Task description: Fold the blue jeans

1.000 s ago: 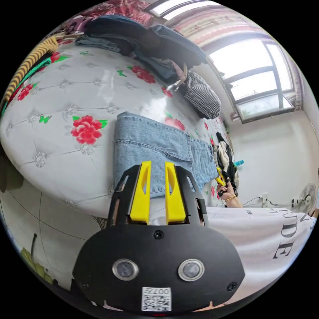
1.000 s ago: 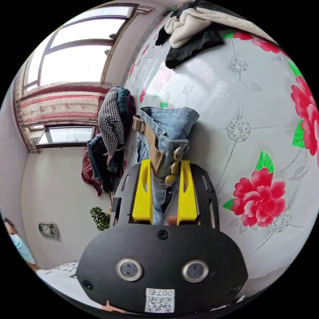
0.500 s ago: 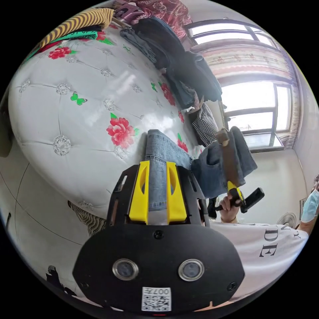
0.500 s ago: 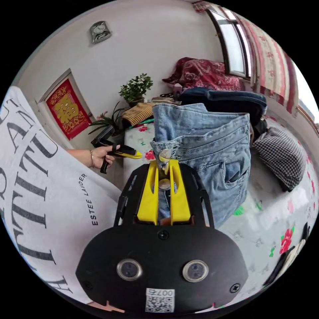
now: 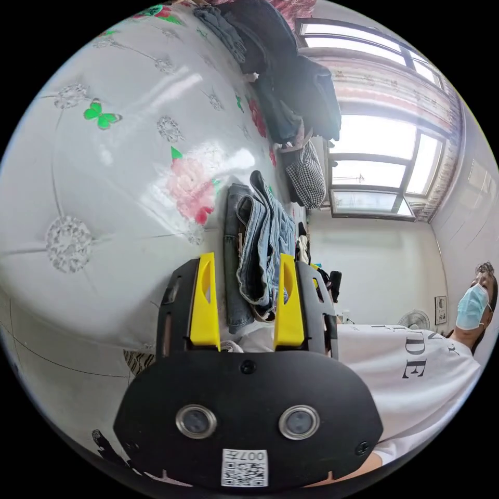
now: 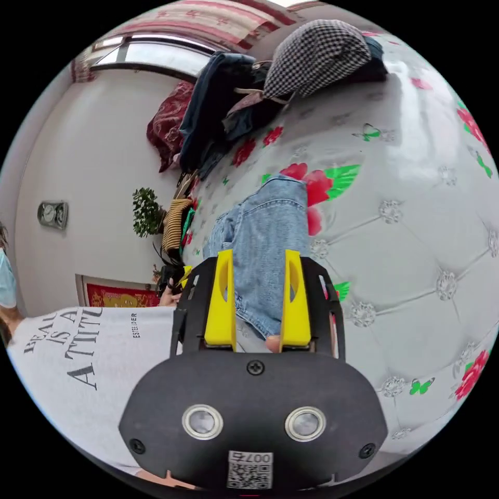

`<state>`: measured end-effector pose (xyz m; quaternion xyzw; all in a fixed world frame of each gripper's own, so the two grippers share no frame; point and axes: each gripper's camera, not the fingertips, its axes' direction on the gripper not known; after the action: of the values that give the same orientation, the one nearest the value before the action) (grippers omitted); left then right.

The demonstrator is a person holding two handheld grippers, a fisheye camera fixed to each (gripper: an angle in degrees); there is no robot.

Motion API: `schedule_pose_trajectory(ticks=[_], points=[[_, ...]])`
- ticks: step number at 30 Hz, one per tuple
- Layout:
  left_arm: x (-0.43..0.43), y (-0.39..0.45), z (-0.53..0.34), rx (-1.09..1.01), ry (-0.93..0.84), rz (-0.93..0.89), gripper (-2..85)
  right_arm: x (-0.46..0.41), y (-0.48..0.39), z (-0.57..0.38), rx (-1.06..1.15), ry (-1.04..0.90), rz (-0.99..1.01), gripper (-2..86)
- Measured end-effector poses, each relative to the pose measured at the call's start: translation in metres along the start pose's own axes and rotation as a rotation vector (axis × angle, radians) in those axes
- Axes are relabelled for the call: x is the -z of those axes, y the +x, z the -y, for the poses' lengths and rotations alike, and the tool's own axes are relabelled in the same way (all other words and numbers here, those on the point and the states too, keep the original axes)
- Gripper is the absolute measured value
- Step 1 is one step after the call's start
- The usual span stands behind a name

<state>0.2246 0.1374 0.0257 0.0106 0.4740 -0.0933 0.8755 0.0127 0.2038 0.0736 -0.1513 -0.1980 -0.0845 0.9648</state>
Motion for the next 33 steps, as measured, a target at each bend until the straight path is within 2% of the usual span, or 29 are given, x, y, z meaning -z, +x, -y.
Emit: schedule_pose_trajectory(ticks=[3, 6, 8, 11, 13, 17, 24, 30, 33], points=[[-0.023, 0.004, 0.022, -0.043, -0.108, -0.018, 14.4, -0.012, 0.030, -0.004, -0.094, -0.075, 0.008, 11.0], [-0.033, 0.008, 0.041, -0.066, -0.191, 0.072, 8.2, -0.019, 0.039, 0.002, -0.123, -0.107, -0.037, 9.7], [-0.033, 0.013, 0.050, -0.087, -0.231, 0.051, 6.2, -0.021, 0.045, 0.011, -0.163, -0.164, -0.006, 7.6], [-0.028, 0.025, 0.053, -0.130, -0.242, 0.066, 5.4, -0.017, 0.030, 0.022, -0.076, -0.221, -0.077, 4.4], [-0.023, 0.031, 0.052, -0.135, -0.228, 0.053, 5.2, -0.009, 0.015, 0.025, -0.020, -0.216, -0.082, 3.0], [-0.007, 0.051, 0.052, -0.151, -0.165, 0.011, 5.0, 0.010, -0.017, 0.038, 0.042, -0.169, 0.045, 1.2], [0.048, 0.082, 0.076, -0.260, -0.059, -0.005, 4.9, 0.010, -0.095, 0.081, 0.230, -0.137, 0.011, 0.3], [0.081, 0.108, 0.111, -0.322, -0.003, -0.054, 4.8, 0.026, -0.120, 0.111, 0.202, -0.069, 0.139, 0.1], [0.091, 0.136, 0.149, -0.370, -0.005, -0.097, 4.8, 0.048, -0.165, 0.155, 0.277, -0.027, 0.161, 0.0]])
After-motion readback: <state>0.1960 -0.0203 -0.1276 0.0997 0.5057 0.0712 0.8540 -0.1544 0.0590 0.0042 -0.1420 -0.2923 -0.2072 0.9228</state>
